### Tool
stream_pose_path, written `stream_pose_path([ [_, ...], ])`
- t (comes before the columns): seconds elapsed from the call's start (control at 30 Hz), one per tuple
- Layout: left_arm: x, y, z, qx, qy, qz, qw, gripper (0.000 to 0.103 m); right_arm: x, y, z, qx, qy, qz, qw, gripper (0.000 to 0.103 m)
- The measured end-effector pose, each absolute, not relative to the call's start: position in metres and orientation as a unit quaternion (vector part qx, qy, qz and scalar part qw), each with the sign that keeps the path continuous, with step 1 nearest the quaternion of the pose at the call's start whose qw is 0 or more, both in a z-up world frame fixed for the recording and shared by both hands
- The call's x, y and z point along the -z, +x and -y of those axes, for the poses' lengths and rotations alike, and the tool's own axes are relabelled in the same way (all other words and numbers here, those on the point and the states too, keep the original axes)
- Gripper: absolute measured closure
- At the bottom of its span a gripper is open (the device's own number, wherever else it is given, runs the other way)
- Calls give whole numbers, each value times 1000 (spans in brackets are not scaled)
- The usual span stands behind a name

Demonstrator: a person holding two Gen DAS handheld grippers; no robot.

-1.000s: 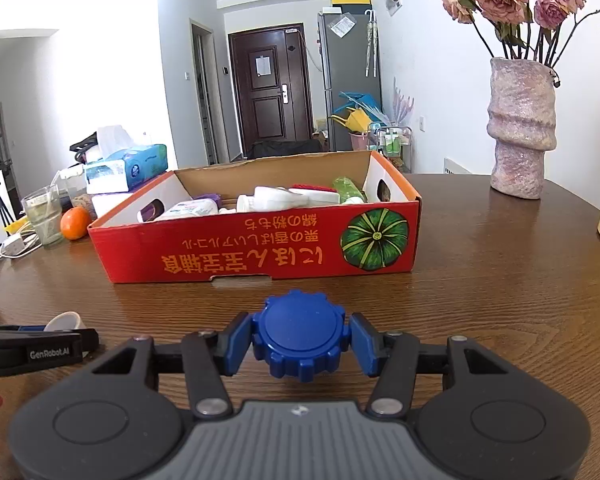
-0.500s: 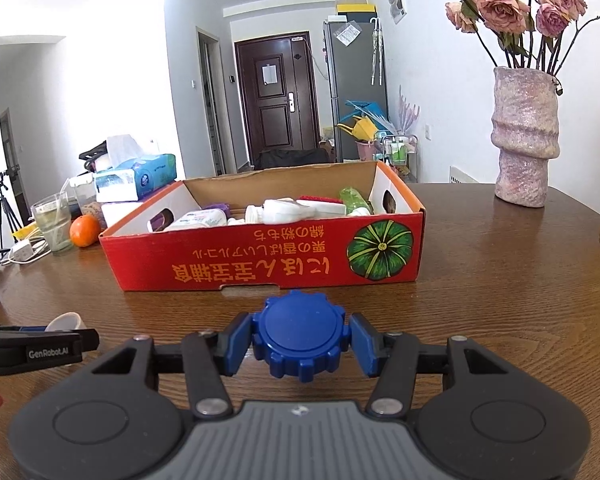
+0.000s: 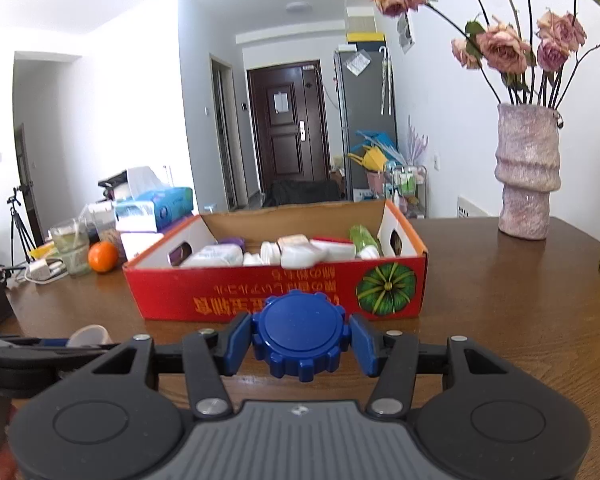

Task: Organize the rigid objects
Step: 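Carry the tape roll with the left tool while the right carries the blue cap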

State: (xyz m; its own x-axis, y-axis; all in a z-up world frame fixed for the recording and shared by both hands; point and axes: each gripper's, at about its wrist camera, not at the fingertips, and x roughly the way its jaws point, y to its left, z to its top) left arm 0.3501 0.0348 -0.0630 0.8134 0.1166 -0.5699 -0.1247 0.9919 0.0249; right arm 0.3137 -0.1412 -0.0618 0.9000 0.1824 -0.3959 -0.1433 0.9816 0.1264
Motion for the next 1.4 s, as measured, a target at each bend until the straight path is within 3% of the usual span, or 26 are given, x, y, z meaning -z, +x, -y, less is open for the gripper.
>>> stream_pose_path([
  [0.77, 13, 367, -6, -57, -32, -258, 964, 57, 24, 316, 157, -81, 47, -155, 983, 51],
  [1.4, 1, 422, 8, -56, -57, -241, 967, 57, 11, 373, 165, -61, 52, -143, 986, 51],
])
